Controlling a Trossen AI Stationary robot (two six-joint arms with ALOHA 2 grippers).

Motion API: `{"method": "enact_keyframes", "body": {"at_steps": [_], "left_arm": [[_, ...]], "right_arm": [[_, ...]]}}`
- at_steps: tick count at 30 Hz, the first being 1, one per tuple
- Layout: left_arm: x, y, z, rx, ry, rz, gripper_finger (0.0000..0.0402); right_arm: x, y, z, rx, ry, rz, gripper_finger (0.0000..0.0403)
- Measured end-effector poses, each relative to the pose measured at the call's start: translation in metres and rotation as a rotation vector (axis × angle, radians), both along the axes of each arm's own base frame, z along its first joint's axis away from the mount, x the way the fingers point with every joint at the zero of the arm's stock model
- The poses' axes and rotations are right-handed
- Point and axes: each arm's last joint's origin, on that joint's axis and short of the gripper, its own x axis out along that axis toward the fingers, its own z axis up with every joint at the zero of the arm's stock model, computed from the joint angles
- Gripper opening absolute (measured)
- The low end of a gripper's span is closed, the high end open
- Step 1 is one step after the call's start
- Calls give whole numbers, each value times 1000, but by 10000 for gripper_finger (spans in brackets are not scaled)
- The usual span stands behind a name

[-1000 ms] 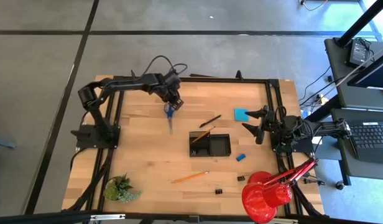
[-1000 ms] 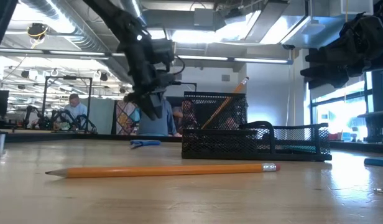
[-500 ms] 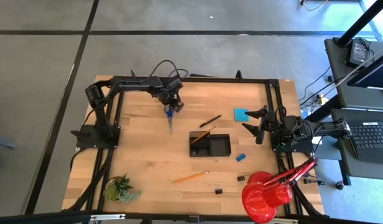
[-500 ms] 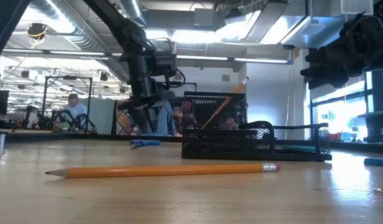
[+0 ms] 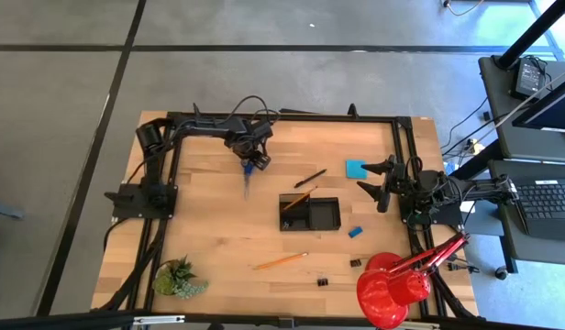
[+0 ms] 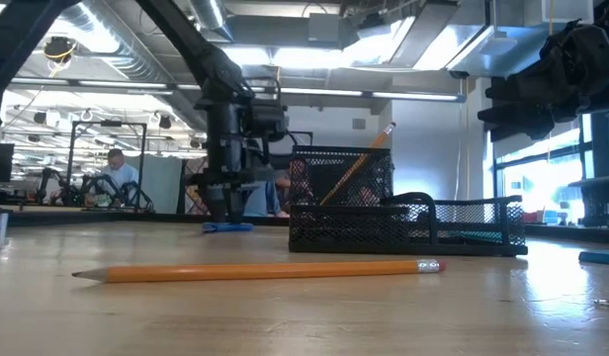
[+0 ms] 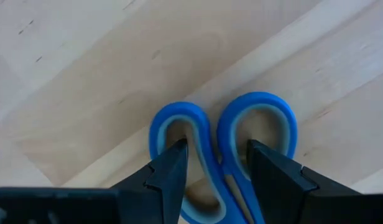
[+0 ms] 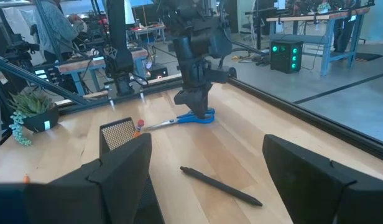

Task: Pick and place office supplies into organizer
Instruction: Put the blue scissors into the black desk organizer

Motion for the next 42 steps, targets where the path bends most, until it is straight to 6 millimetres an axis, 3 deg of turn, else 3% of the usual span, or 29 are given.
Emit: {"method": "enact_keyframes", "body": {"at_steps": [6,17,26,30,36,42], "left_arm": [[1,-1,-8,-9,36,-59,147],[7,-4,-5,41,52,-181,71],[12,-16,2,81,56,-275,70],[13,-32,18,80,31,-360,69],[10,-51,70,178,-123,-433,69],[6,-68,128,304,-406,-487,69]], "right_arm": [[0,0,0,0,0,0,310],[0,0,0,0,0,0,310],[0,0,0,0,0,1,310],[0,0,0,0,0,0,310],[0,0,0,0,0,1,310],[0,0,0,0,0,0,310]]}}
